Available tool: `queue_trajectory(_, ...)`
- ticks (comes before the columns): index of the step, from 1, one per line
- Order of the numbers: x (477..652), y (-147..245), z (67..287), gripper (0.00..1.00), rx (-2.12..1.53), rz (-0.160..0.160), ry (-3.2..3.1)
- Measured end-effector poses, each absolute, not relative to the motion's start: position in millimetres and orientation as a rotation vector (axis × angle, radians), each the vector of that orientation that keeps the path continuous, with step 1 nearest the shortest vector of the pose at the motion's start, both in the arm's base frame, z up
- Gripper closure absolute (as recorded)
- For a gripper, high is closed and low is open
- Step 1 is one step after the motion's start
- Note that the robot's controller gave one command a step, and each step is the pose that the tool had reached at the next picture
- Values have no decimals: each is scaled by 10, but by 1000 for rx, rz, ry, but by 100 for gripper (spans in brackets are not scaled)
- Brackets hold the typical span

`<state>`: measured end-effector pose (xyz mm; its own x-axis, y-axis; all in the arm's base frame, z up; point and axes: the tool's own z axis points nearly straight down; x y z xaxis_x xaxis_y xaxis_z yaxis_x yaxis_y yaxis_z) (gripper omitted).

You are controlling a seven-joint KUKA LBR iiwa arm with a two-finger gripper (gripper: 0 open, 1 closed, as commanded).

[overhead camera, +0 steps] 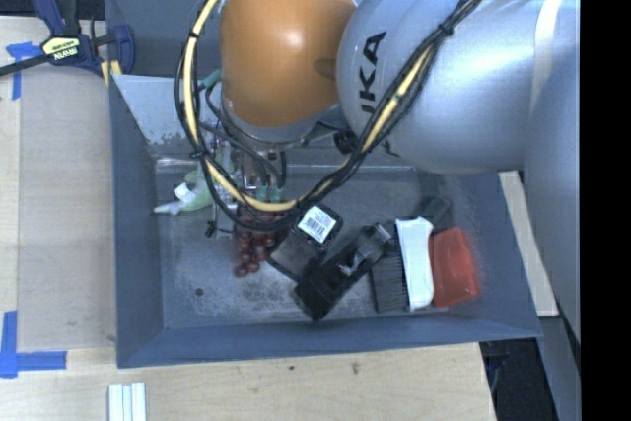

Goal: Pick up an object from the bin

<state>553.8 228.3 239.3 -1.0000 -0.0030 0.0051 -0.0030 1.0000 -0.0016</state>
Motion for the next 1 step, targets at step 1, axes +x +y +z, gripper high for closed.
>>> queue_trajectory(1, 5555, 2275, 2443, 0, -1, -3, -3145)
